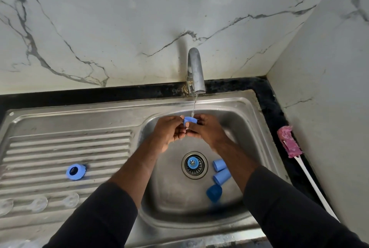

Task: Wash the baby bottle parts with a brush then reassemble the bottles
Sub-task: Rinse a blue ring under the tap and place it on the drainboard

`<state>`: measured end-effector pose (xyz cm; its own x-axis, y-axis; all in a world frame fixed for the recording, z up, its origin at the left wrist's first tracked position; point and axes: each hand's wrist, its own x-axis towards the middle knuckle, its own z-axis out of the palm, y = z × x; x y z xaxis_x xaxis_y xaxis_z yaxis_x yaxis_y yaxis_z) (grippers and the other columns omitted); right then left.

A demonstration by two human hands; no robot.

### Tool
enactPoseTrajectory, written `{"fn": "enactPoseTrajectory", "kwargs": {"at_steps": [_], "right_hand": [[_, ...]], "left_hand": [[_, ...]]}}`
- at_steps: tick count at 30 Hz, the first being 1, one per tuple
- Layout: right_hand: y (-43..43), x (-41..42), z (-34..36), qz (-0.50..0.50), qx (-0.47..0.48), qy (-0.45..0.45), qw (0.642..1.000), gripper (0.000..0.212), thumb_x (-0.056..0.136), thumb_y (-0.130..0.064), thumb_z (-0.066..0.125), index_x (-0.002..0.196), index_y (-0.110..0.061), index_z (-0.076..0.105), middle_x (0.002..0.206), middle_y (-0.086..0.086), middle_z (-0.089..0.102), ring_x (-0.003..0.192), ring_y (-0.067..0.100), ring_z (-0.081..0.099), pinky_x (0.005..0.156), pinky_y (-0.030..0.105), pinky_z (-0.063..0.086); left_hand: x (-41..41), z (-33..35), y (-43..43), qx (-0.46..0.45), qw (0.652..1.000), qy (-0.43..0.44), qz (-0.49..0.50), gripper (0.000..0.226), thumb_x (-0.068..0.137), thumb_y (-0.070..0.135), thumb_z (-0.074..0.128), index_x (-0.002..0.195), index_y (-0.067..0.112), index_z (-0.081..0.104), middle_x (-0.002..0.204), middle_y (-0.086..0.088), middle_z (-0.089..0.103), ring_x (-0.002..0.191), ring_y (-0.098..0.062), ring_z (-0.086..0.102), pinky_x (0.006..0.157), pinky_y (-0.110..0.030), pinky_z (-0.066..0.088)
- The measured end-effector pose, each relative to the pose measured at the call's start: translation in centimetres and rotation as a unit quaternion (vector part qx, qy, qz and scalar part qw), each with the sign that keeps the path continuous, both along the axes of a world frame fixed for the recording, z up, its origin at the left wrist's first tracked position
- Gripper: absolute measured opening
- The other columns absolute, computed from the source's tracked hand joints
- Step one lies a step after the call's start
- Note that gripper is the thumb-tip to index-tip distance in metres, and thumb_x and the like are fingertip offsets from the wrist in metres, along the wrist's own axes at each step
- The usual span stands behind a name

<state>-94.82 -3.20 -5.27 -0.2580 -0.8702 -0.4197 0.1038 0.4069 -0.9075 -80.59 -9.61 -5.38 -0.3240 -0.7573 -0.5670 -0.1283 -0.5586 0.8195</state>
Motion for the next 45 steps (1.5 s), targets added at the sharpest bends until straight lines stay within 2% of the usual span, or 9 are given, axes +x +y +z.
{"fn": "enactPoseTrajectory", "kwargs": {"at_steps": [3, 7, 11, 21, 25, 29, 36, 39, 45], "right_hand": [[0.4, -0.7, -0.2, 0.006, -0.016, 0.147, 0.989, 0.031, 0.078, -0.008, 0.083, 0.106, -0.013, 0.072, 0.099, 0.009, 0.076, 0.095, 0.027, 0.073, 0.09, 0.048, 0.059], [1.4, -1.6, 0.8, 0.016, -0.069, 0.282, 0.957, 0.036, 0.075, -0.002, 0.08, 0.107, -0.012, 0.071, 0.1, 0.003, 0.075, 0.093, 0.02, 0.069, 0.087, 0.033, 0.056], [1.7, -1.9, 0.9, -0.01, -0.087, 0.273, 0.958, 0.032, 0.078, 0.0, 0.075, 0.107, -0.012, 0.068, 0.097, 0.0, 0.074, 0.09, 0.015, 0.068, 0.077, 0.019, 0.052], [-1.1, -0.5, 0.2, -0.008, -0.089, 0.204, 0.975, 0.042, 0.074, 0.002, 0.081, 0.111, -0.014, 0.067, 0.103, 0.006, 0.074, 0.097, 0.026, 0.07, 0.089, 0.046, 0.057], [-1.0, -0.4, -0.2, 0.001, -0.046, 0.165, 0.985, 0.041, 0.072, 0.0, 0.085, 0.105, -0.017, 0.066, 0.102, 0.007, 0.074, 0.094, 0.023, 0.071, 0.09, 0.046, 0.058], [0.0, -0.4, -0.3, -0.013, -0.012, 0.084, 0.996, 0.027, 0.082, -0.001, 0.078, 0.101, -0.014, 0.063, 0.109, 0.022, 0.072, 0.096, 0.034, 0.072, 0.084, 0.049, 0.061], [2.6, -0.7, -0.7, 0.062, 0.026, 0.153, 0.986, 0.03, 0.082, -0.006, 0.079, 0.111, -0.009, 0.072, 0.1, 0.012, 0.075, 0.094, 0.03, 0.073, 0.088, 0.048, 0.06], [3.6, -0.5, -0.4, 0.074, 0.039, 0.211, 0.974, 0.042, 0.072, -0.012, 0.088, 0.107, -0.015, 0.066, 0.094, 0.002, 0.073, 0.088, 0.02, 0.072, 0.081, 0.038, 0.061], [6.5, -0.3, 0.6, 0.105, -0.006, 0.279, 0.955, 0.046, 0.073, -0.016, 0.086, 0.115, -0.022, 0.068, 0.102, -0.011, 0.068, 0.087, 0.001, 0.063, 0.071, 0.009, 0.043]], "left_hand": [[-0.7, -0.3, 0.6, 0.026, 0.999, 0.034, -0.004, 0.016, 0.1, 0.014, 0.058, 0.096, 0.004, 0.07, 0.076, -0.012, 0.069, 0.066, -0.02, 0.063, 0.062, -0.028, 0.058], [-1.9, -0.4, 1.0, 0.027, 0.998, 0.06, -0.018, 0.012, 0.096, 0.0, 0.061, 0.103, 0.006, 0.069, 0.084, -0.014, 0.074, 0.076, -0.023, 0.072, 0.073, -0.032, 0.063], [-2.6, -0.1, 0.7, -0.014, 0.997, 0.075, -0.013, 0.014, 0.093, -0.002, 0.065, 0.103, 0.007, 0.07, 0.091, -0.014, 0.075, 0.085, -0.026, 0.074, 0.076, -0.034, 0.062], [-1.0, 1.8, -0.5, -0.121, 0.992, 0.014, 0.013, 0.018, 0.092, 0.001, 0.068, 0.11, 0.003, 0.07, 0.093, -0.02, 0.073, 0.077, -0.024, 0.07, 0.072, -0.032, 0.061], [-0.2, 1.0, 0.1, -0.091, 0.996, 0.016, 0.0, 0.016, 0.097, 0.007, 0.063, 0.11, 0.005, 0.071, 0.089, -0.022, 0.073, 0.077, -0.026, 0.067, 0.074, -0.035, 0.06], [0.0, 0.4, 0.9, -0.014, 0.999, -0.038, -0.026, 0.014, 0.1, 0.016, 0.058, 0.102, 0.008, 0.069, 0.086, -0.011, 0.071, 0.076, -0.023, 0.066, 0.065, -0.033, 0.059], [0.1, -0.1, 3.7, -0.006, 0.999, -0.025, -0.045, 0.018, 0.1, 0.01, 0.057, 0.115, 0.008, 0.068, 0.099, -0.015, 0.07, 0.081, -0.021, 0.067, 0.065, -0.029, 0.058], [0.2, 0.0, 5.1, -0.003, 0.997, -0.022, -0.075, 0.025, 0.099, 0.027, 0.062, 0.113, 0.007, 0.069, 0.094, -0.011, 0.07, 0.082, -0.019, 0.066, 0.069, -0.03, 0.058], [-0.2, 0.5, 7.7, 0.018, 0.999, 0.026, -0.032, 0.029, 0.098, 0.022, 0.064, 0.119, 0.002, 0.064, 0.106, -0.027, 0.069, 0.08, -0.025, 0.064, 0.068, -0.027, 0.06]]}}
